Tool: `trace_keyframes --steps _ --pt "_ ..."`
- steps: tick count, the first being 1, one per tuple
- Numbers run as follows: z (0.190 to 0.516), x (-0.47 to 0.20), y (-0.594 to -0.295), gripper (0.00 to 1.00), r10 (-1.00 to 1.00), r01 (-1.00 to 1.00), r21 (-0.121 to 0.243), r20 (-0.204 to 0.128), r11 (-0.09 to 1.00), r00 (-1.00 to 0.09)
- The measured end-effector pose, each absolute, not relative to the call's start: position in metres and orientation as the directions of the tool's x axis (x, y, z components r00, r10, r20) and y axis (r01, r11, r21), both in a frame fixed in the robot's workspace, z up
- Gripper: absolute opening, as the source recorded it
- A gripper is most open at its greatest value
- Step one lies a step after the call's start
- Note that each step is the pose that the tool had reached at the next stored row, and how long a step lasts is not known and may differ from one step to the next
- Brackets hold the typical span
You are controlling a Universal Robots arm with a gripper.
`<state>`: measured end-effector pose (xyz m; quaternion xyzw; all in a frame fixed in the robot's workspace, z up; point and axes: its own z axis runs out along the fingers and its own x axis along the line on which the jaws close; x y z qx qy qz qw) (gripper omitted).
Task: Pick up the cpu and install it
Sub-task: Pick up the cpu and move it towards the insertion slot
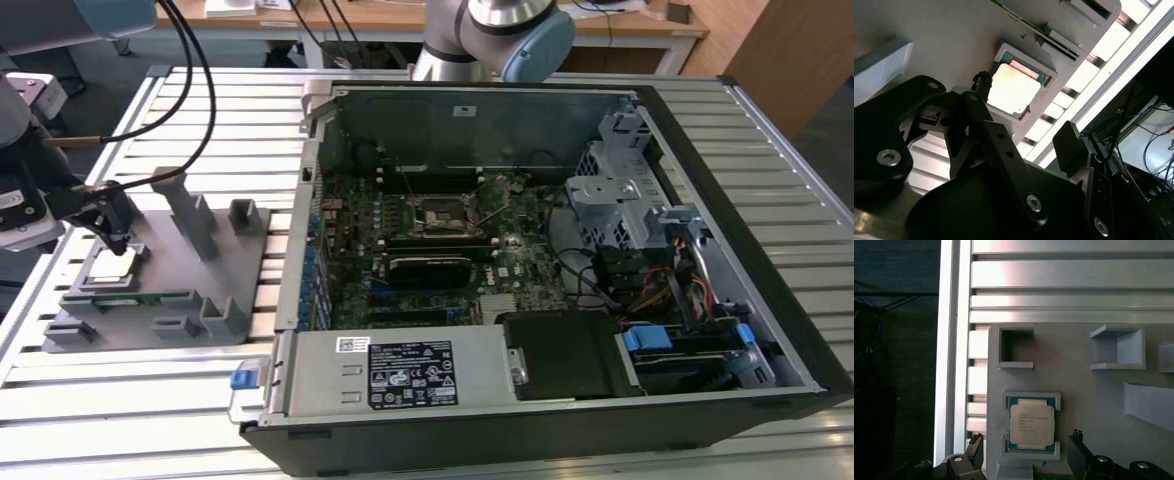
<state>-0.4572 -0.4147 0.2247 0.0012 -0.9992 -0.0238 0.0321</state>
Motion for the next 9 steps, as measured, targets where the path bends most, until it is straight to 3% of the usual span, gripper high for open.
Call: trace_keyframes --steps 9 --pt "0.2213 -0.4553 -0.4147 0.76 -0.004 0.0 0.048 0.07 0.999 -0.998"
